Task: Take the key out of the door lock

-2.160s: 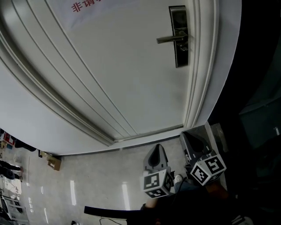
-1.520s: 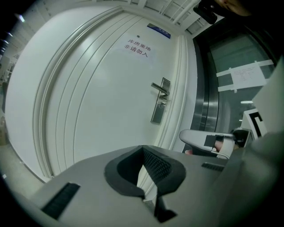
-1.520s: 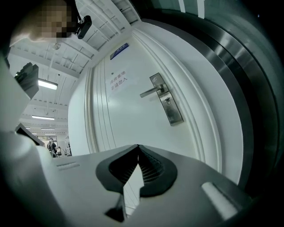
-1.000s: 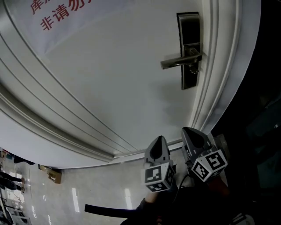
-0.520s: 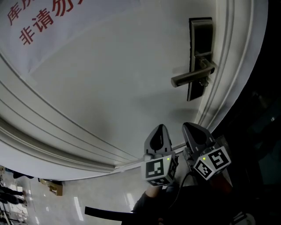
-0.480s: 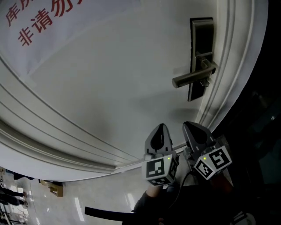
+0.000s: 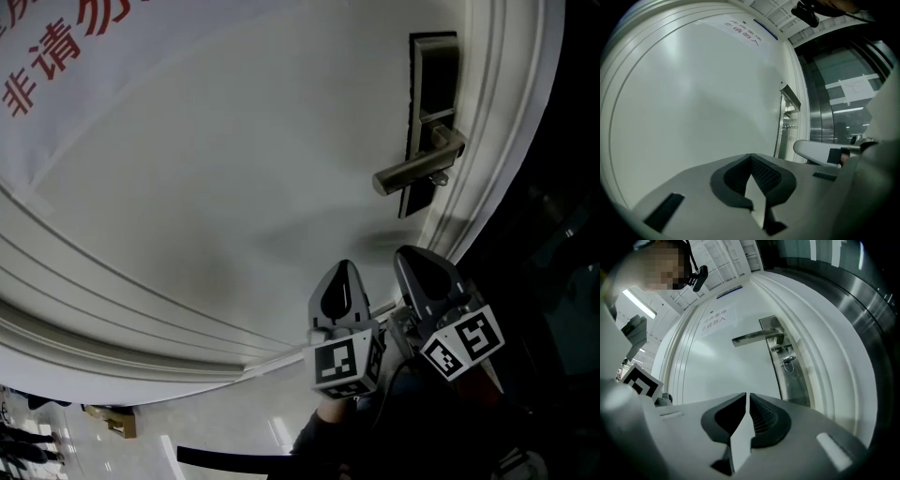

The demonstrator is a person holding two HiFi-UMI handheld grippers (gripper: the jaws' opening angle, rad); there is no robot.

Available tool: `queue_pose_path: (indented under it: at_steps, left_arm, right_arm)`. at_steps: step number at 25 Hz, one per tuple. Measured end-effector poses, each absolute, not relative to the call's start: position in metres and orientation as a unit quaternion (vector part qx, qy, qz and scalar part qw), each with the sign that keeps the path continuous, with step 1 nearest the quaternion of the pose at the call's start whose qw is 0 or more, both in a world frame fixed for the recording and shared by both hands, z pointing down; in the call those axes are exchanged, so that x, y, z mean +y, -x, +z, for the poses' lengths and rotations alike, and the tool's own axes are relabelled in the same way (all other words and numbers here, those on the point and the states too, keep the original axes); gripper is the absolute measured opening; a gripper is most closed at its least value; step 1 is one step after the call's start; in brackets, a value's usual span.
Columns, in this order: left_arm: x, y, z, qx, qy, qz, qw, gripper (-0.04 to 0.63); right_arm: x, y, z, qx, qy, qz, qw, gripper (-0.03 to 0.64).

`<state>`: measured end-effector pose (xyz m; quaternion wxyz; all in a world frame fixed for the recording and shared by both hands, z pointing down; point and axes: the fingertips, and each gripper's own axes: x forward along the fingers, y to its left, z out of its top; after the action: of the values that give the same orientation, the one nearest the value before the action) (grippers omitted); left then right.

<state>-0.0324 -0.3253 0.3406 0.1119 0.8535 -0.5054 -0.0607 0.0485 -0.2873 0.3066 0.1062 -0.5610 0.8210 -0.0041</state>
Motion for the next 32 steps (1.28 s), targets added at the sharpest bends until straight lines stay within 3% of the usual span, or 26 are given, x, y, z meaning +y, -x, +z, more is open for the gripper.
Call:
queue_pose_path:
  at_steps: [5, 11, 22, 27, 32]
  left_arm:
    - [-0.323, 0.028, 0.338, -0.51, -0.849, -0.073, 0.116, -0.002]
    - [-0.318, 0.014, 0.328, -0.505, -0.853, -0.078, 0.105, -0.001]
    - [-0.317, 0.019, 0.325, -0.52, -0.843, -0.087, 0.107, -0.001]
    - [-0.317, 0.016, 0.322, -0.518, -0.844, -0.075, 0.117, -0.001]
    - [-0.32, 0.013, 0.321, -0.513, -0.846, -0.084, 0.116, -0.001]
  right_arm:
    - [-0.283, -0.069, 0.287, 0.815, 0.57, 0.08, 0.068, 0.029]
    - [-0.291, -0.106, 0.261, 0.766, 0.587, 0.246, -0.087, 0.103]
    - [-0.337, -0.121, 0.256, 0.668, 0.558, 0.407, -0.277, 0.103]
    - [-0.347, -0.121, 0.256, 0.647, 0.55, 0.43, -0.305, 0.093]
    - [-0.348, -0.121, 0.254, 0.628, 0.55, 0.453, -0.313, 0.018]
